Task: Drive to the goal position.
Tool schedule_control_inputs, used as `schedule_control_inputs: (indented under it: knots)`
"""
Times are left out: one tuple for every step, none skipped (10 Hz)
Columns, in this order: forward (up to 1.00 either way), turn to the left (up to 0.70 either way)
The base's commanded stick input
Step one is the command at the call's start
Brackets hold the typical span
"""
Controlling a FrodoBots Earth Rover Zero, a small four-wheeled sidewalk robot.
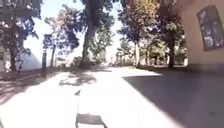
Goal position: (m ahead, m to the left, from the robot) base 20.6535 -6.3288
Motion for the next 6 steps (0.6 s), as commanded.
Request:
schedule_control_inputs:
  knots:
    - [0.70,0.00]
    - [0.70,0.00]
    - [0.70,0.00]
    - [0.70,0.00]
    - [0.70,0.00]
    - [0.70,-0.03]
